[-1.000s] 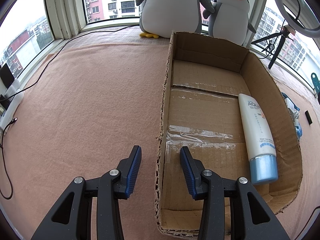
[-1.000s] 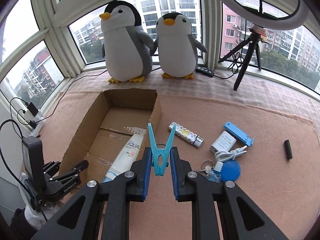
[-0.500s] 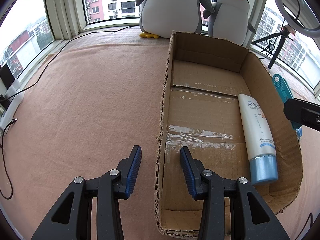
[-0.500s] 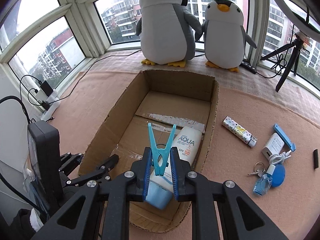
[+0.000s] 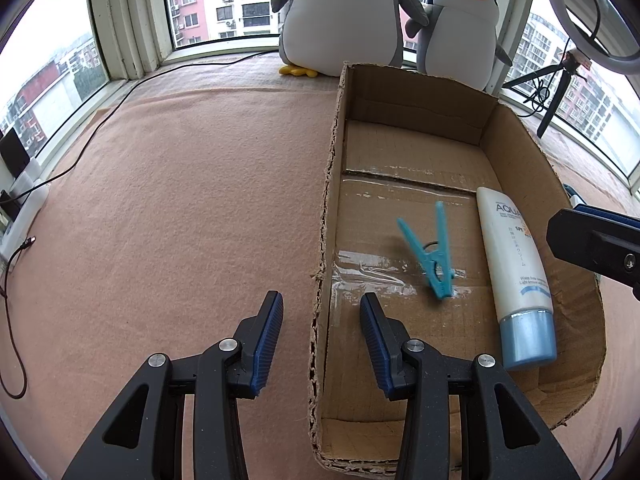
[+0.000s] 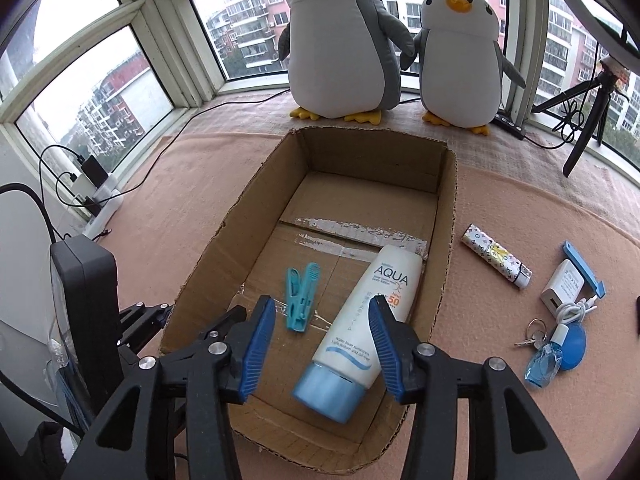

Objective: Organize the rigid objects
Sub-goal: 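Release the clothespin beside the sunscreen tube by opening the right tool, then move the right tool to the blue eye-drop bottle and grasp it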

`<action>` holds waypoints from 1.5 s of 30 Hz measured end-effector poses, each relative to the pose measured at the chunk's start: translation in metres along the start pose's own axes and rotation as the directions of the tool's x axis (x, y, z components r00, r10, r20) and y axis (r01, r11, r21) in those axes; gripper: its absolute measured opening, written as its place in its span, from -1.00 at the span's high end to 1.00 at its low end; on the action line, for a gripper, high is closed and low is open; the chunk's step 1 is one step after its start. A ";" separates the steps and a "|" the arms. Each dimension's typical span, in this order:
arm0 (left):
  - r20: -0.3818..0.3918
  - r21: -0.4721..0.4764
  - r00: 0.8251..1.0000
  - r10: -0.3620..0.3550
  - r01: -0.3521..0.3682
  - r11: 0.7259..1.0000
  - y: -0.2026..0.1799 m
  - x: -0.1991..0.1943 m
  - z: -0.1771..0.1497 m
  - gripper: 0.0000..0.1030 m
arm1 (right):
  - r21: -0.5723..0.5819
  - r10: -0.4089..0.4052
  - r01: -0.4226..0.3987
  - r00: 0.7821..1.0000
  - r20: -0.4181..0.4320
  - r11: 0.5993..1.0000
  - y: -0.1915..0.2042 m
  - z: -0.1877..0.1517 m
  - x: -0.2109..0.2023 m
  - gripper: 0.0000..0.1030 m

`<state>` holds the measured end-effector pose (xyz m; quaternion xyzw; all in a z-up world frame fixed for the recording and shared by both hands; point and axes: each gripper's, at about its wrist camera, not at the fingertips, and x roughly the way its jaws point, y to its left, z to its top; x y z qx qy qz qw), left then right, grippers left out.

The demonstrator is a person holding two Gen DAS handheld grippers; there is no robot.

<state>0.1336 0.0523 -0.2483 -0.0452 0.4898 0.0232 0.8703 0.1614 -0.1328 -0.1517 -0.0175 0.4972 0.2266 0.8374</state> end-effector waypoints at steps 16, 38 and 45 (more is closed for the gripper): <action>0.001 0.000 1.000 0.000 0.000 1.000 0.001 0.000 0.000 0.15 | 0.049 -0.011 0.010 1.000 0.025 0.999 -0.020 -0.003 -0.016 0.11; 0.001 0.000 1.000 0.000 0.000 1.000 0.000 0.000 0.000 0.15 | 0.286 -0.147 0.135 0.989 0.018 0.949 -0.135 -0.048 -0.054 0.11; 0.000 0.000 1.000 0.000 0.000 1.000 0.001 -0.001 0.000 0.15 | 0.310 -0.180 0.177 0.983 -0.021 0.934 -0.155 -0.061 -0.046 0.11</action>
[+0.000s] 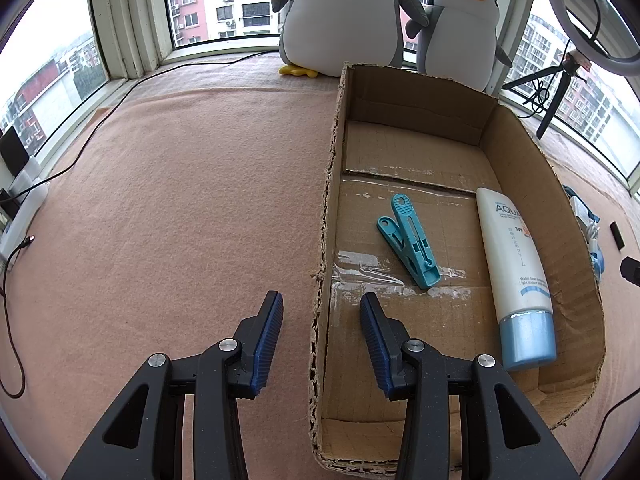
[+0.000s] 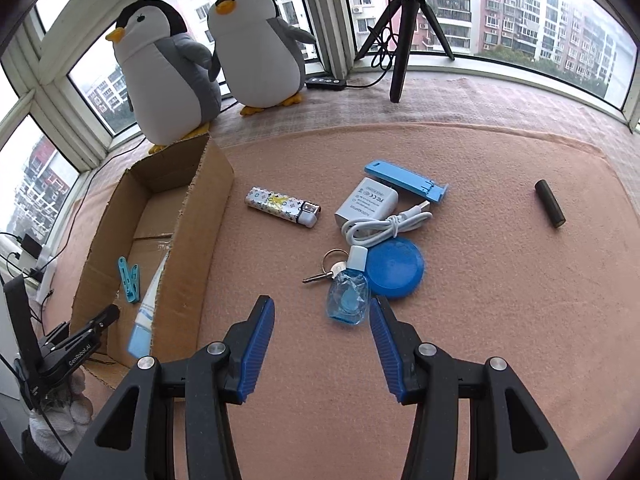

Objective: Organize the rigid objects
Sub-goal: 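Move the right tool to the blue eye-drop bottle and grasp it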

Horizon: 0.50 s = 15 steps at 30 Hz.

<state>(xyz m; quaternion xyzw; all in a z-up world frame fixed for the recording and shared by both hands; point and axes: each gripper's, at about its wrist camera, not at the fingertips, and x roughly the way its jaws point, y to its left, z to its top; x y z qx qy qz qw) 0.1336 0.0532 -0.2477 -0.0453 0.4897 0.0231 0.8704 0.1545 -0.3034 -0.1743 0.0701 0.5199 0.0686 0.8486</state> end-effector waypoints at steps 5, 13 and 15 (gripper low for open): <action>0.000 -0.002 1.000 -0.002 0.002 1.000 0.000 0.000 0.000 0.15 | -0.003 -0.016 0.016 0.999 -0.030 1.000 -0.003 -0.003 0.012 0.12; 0.000 -0.002 1.000 -0.002 0.002 1.000 0.000 0.000 0.000 0.15 | -0.022 -0.039 0.038 0.996 -0.074 0.999 0.001 0.002 0.029 0.12; 0.000 -0.002 1.000 -0.002 0.002 1.000 0.000 0.000 0.000 0.15 | -0.024 -0.042 0.040 0.995 -0.087 0.999 0.001 0.003 0.033 0.12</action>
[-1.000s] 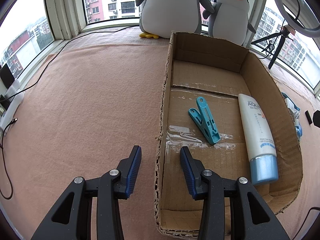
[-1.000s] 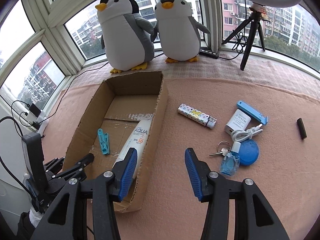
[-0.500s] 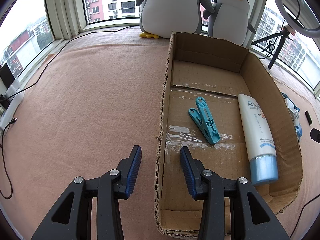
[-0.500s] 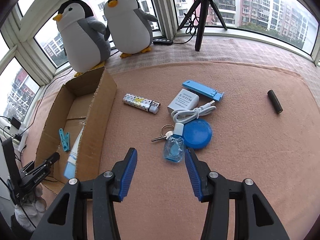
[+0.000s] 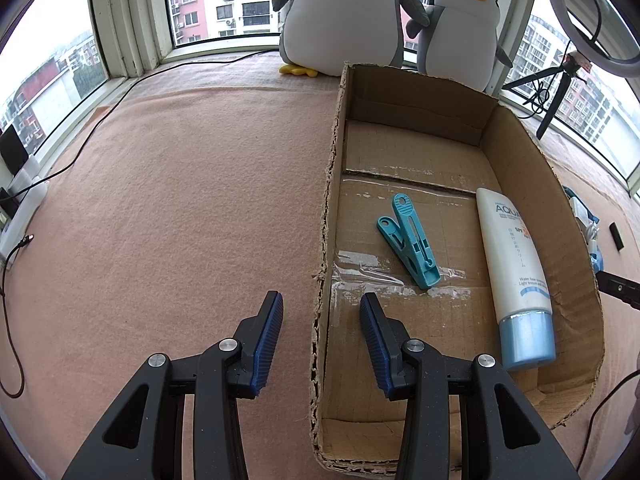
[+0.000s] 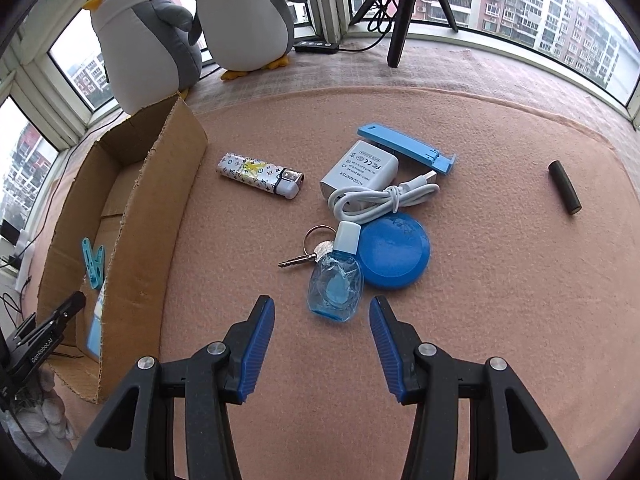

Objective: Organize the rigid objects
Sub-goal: 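Move the right tool to the blue eye-drop bottle and grasp it, then carry the eye-drop bottle with the right tool over the box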

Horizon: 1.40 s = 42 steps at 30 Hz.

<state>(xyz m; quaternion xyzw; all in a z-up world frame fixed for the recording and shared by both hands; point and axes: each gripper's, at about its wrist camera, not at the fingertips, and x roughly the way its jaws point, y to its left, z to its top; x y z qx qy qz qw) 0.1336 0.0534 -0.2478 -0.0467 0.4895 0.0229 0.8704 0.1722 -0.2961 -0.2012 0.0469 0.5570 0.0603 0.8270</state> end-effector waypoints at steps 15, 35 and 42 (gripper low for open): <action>0.000 -0.003 1.000 -0.003 0.003 1.000 -0.001 0.001 0.000 0.15 | -0.046 -0.051 0.049 0.997 -0.059 0.998 0.007 0.008 0.024 0.24; 0.003 -0.005 1.000 -0.005 0.005 1.000 -0.002 0.002 0.000 0.14 | -0.046 -0.041 0.038 0.998 -0.045 0.998 0.001 0.000 0.015 0.46; 0.003 -0.006 1.000 -0.006 0.006 1.000 -0.001 0.002 -0.001 0.14 | -0.030 0.003 -0.004 1.000 -0.010 1.000 0.004 -0.004 -0.005 0.46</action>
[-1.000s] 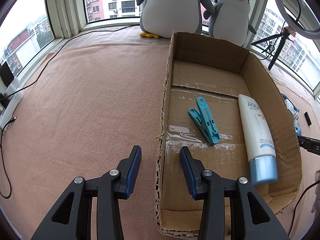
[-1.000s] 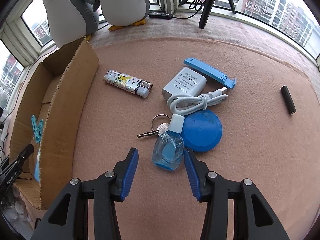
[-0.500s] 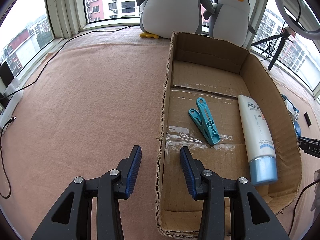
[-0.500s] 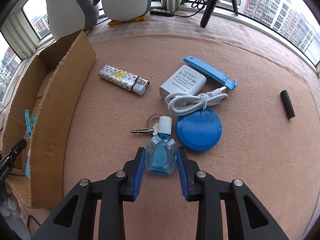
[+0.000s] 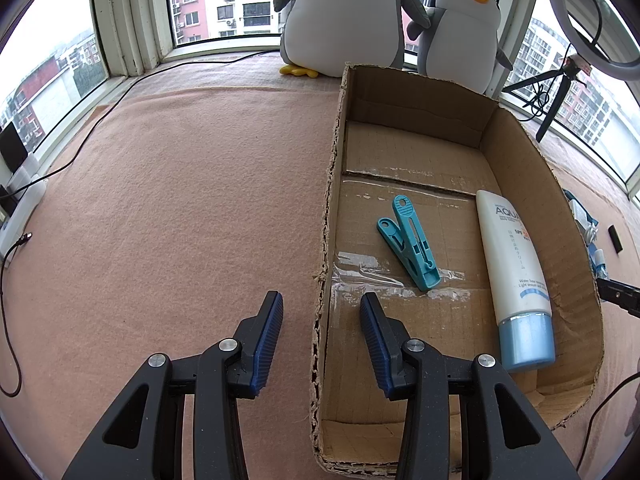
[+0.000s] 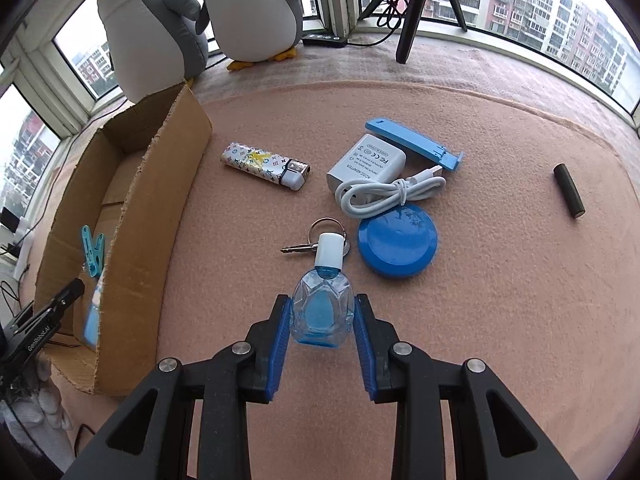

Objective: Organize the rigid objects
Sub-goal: 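Carry the eye-drop bottle with the right tool over the box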

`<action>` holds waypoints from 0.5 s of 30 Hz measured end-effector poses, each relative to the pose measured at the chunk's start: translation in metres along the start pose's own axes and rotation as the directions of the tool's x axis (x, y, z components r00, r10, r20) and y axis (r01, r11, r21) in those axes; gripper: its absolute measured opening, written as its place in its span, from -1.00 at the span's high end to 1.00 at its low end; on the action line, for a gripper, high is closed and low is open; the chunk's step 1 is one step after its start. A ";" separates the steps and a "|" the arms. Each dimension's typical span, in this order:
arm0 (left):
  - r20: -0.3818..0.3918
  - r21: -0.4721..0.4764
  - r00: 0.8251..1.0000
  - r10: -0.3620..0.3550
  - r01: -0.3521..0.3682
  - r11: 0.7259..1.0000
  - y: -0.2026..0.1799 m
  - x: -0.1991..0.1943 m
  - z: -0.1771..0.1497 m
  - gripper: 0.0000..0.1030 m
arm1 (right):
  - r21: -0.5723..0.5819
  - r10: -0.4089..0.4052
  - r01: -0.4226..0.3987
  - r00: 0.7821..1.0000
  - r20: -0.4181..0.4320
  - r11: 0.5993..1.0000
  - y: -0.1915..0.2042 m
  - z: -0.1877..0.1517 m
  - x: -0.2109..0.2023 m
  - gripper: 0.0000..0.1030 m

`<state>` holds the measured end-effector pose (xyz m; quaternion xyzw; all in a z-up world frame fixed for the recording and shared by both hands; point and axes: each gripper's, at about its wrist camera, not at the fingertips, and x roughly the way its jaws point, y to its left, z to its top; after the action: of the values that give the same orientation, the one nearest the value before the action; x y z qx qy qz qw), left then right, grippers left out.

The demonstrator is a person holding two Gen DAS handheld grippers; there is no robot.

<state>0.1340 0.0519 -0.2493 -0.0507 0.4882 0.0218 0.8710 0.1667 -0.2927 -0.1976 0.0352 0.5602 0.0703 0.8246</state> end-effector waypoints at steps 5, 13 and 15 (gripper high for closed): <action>0.002 0.001 1.000 0.001 -0.001 1.000 0.000 0.000 0.001 0.14 | -0.023 0.044 -0.043 0.998 0.043 0.999 0.017 0.007 -0.020 0.45; 0.002 0.002 1.000 0.001 -0.001 1.000 0.000 0.000 0.001 0.14 | -0.122 0.131 -0.119 0.987 0.097 0.985 0.068 0.019 -0.046 0.45; 0.002 0.001 1.000 0.000 0.000 1.000 0.000 0.000 0.001 0.14 | -0.149 0.149 -0.133 0.983 0.103 0.980 0.082 0.022 -0.047 0.45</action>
<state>0.1351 0.0519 -0.2485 -0.0500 0.4875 0.0216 0.8714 0.1641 -0.2181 -0.1347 0.0200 0.5018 0.1662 0.8486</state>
